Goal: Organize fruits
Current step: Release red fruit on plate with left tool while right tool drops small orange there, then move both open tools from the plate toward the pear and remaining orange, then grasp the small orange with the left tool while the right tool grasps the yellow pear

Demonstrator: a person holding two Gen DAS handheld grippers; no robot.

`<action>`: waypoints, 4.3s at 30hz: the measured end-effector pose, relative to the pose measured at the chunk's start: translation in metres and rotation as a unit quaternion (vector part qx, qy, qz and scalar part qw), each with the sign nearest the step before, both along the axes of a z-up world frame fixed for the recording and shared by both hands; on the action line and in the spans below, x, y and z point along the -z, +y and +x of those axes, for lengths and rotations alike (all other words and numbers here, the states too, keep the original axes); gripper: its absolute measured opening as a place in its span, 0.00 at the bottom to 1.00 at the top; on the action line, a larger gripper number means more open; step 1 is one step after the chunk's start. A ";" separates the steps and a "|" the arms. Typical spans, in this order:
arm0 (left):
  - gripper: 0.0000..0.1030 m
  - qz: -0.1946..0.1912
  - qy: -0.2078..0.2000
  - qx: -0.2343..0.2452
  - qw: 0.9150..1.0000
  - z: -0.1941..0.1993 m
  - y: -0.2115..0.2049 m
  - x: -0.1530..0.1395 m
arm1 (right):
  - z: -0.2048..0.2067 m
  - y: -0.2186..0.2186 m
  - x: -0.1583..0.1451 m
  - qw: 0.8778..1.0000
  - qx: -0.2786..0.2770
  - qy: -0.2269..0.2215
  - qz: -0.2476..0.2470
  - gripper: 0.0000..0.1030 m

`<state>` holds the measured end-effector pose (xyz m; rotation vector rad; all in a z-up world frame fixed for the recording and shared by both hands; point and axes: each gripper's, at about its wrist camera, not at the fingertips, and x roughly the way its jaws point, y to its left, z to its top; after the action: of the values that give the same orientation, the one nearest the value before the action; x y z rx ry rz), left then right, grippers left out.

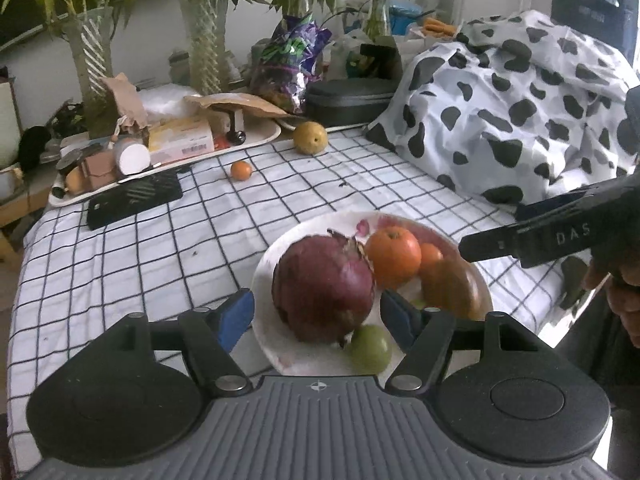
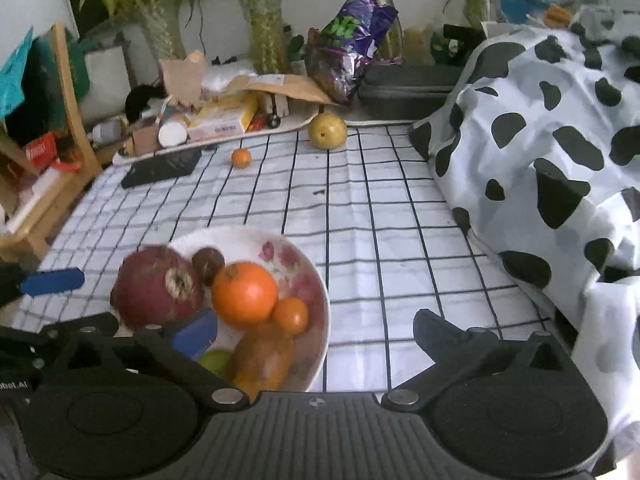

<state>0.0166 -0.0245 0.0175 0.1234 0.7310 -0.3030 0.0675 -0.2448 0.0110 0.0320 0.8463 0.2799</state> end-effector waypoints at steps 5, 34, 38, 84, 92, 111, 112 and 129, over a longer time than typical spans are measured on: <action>0.67 0.029 0.007 -0.022 0.999 -0.010 -0.002 0.003 | -0.016 0.010 0.002 0.999 -0.006 -0.010 -0.036 1.00; 1.00 0.024 0.005 -0.040 0.999 -0.014 -0.004 0.011 | -0.025 0.024 0.010 0.995 -0.021 -0.015 -0.094 1.00; 1.00 0.035 0.006 -0.032 0.999 -0.013 -0.008 0.009 | -0.023 0.022 0.010 0.996 -0.013 -0.012 -0.091 1.00; 0.99 -0.060 -0.032 -0.047 0.997 0.096 0.034 0.010 | 0.082 0.012 0.010 0.993 0.020 -0.047 -0.104 1.00; 0.99 -0.064 -0.039 -0.041 0.996 0.124 0.039 0.015 | 0.114 0.017 0.014 0.993 0.016 -0.046 -0.109 1.00; 0.80 -0.030 -0.042 -0.025 0.998 0.199 0.037 0.041 | 0.193 0.038 0.029 0.990 -0.015 -0.058 -0.126 1.00; 0.79 -0.027 -0.043 -0.024 0.998 0.202 0.036 0.043 | 0.197 0.039 0.031 0.990 -0.019 -0.060 -0.129 1.00; 0.42 -0.014 -0.037 0.027 0.999 0.253 0.022 0.079 | 0.244 0.053 0.059 0.989 -0.049 -0.080 -0.118 1.00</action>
<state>0.2697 -0.0029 -0.0618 0.1270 0.6498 -0.3577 0.3114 -0.1920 -0.0478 -0.2509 0.7172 0.2699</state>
